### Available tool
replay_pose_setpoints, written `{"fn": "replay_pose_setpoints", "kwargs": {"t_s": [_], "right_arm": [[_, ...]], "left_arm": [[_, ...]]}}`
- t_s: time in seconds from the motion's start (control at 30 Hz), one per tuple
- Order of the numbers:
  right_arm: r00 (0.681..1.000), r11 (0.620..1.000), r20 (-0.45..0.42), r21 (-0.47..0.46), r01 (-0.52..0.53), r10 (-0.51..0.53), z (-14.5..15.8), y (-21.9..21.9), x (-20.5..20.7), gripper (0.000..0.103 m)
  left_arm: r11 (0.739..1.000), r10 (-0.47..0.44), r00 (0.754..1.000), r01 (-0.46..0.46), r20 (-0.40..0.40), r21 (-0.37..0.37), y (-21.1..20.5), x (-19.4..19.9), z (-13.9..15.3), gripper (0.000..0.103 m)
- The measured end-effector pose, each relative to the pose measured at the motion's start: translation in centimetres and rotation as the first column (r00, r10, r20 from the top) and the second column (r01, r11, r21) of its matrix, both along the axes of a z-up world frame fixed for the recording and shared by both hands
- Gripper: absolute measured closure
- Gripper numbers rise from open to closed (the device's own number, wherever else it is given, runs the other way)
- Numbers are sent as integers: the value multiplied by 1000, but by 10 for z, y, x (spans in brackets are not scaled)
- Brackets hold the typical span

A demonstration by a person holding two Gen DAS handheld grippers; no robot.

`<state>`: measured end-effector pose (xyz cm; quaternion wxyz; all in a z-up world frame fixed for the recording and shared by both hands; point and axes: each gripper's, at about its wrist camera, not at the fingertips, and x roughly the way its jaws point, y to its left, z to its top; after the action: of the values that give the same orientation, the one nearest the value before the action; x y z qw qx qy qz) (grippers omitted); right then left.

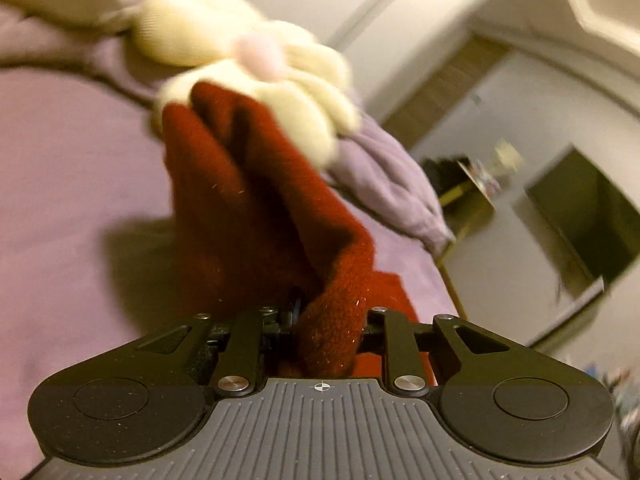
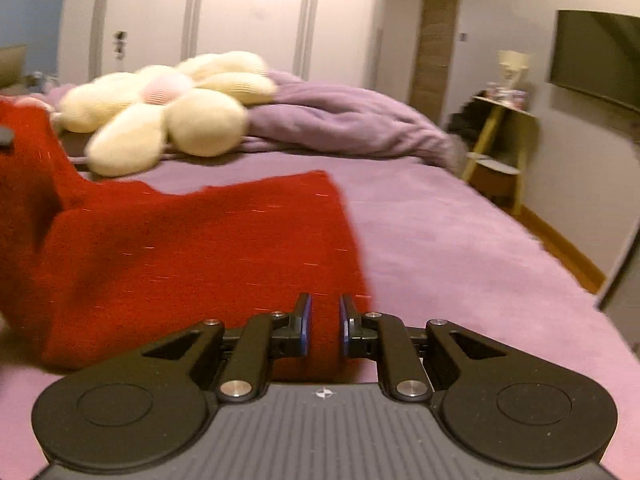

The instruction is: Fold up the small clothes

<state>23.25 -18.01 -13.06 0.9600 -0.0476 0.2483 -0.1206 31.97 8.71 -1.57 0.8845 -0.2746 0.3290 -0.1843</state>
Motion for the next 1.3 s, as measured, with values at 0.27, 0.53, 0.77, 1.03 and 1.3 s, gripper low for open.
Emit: {"fn": "replay_pose_setpoints", "kwargs": {"t_s": [0.27, 0.53, 0.77, 1.03, 1.3], "right_arm": [[998, 998, -12, -20, 65, -65, -8, -40, -18, 89], [993, 996, -75, -10, 88, -88, -22, -63, -26, 89], [989, 993, -90, 15, 118, -117, -26, -66, -28, 86], [997, 998, -51, -13, 59, -59, -9, -58, -35, 76], [997, 996, 21, 49, -69, 68, 16, -25, -22, 68]], "left_arm": [[983, -166, 984, 170, -61, 64, -111, 34, -46, 80], [984, -170, 979, 174, -108, 25, -117, 44, -91, 81], [982, -174, 982, 178, -76, 62, -120, 45, -92, 76], [974, -221, 973, 217, -65, -64, -100, 32, -56, 23], [974, -167, 982, 149, -93, -170, -63, 27, -55, 19]]}}
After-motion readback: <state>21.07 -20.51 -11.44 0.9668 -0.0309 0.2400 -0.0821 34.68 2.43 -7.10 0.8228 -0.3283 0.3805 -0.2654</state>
